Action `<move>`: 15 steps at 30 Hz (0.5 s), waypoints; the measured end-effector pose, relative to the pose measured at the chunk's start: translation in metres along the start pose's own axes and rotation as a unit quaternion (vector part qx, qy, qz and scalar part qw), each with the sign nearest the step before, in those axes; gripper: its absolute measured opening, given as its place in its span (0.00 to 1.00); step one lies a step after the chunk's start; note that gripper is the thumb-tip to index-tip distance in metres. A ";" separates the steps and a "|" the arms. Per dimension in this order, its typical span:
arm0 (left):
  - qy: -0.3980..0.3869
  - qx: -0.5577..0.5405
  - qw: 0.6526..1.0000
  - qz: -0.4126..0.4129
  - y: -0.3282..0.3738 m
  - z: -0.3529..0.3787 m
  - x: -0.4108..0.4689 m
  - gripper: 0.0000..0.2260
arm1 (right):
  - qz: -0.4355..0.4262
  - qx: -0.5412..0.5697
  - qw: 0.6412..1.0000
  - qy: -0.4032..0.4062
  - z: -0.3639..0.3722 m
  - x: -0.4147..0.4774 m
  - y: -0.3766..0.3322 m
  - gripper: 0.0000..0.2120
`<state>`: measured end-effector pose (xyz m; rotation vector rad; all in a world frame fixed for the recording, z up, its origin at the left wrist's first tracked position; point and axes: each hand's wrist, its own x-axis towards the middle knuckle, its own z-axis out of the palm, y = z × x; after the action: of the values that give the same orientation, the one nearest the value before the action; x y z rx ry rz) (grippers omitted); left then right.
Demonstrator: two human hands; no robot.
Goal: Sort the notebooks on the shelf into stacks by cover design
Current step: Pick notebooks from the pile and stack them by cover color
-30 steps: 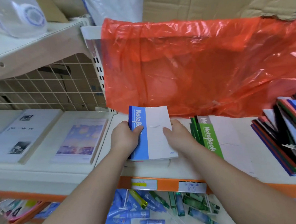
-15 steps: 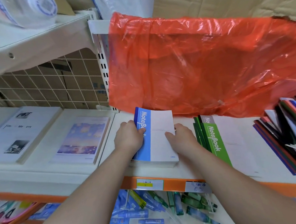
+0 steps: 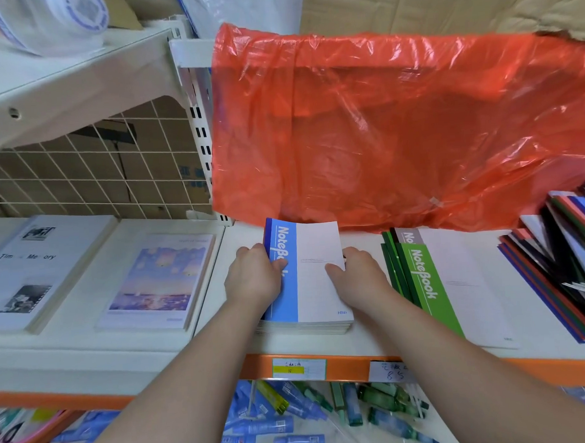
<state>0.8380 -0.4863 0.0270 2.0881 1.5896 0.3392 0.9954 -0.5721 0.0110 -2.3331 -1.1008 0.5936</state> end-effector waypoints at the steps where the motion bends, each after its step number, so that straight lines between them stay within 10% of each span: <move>1: -0.001 0.001 1.000 -0.001 0.000 0.000 0.000 0.15 | 0.000 -0.002 1.000 -0.001 0.000 0.000 0.000 0.18; 15: -0.004 0.011 1.000 -0.016 -0.003 0.006 -0.001 0.15 | 0.010 -0.005 1.000 -0.023 0.003 -0.004 0.002 0.20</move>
<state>0.8384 -0.4877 0.0205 2.0760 1.6272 0.3033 0.9927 -0.5754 0.0077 -2.3515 -1.1052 0.6543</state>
